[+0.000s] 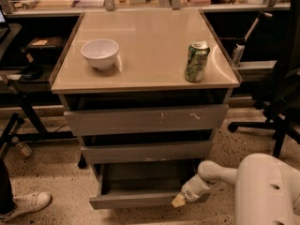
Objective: Close bottom drawer
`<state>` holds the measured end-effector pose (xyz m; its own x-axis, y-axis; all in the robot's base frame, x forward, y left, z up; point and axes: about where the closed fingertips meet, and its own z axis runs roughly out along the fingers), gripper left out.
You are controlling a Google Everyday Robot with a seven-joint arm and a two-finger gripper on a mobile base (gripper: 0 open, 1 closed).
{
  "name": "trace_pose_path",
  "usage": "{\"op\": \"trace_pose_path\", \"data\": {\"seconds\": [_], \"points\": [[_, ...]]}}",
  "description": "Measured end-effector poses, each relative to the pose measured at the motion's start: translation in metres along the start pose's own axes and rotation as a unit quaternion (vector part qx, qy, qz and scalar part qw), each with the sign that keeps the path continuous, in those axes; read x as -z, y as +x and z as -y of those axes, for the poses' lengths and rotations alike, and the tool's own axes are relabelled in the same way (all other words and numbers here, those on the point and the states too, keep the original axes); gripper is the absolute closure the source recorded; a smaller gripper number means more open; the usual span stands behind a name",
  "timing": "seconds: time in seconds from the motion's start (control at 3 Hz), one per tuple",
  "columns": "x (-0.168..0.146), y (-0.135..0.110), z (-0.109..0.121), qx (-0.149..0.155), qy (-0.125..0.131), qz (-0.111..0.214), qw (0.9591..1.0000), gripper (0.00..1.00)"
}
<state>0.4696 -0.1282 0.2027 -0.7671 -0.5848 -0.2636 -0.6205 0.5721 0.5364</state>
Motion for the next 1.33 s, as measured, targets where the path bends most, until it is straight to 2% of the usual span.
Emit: {"op": "trace_pose_path", "data": {"seconds": [1.0,1.33], "points": [[-0.0001,0.0,0.0,0.0,0.0,0.0,1.0,0.06],[-0.0001,0.0,-0.0001,0.0,0.0,0.0,1.0,0.0]]}}
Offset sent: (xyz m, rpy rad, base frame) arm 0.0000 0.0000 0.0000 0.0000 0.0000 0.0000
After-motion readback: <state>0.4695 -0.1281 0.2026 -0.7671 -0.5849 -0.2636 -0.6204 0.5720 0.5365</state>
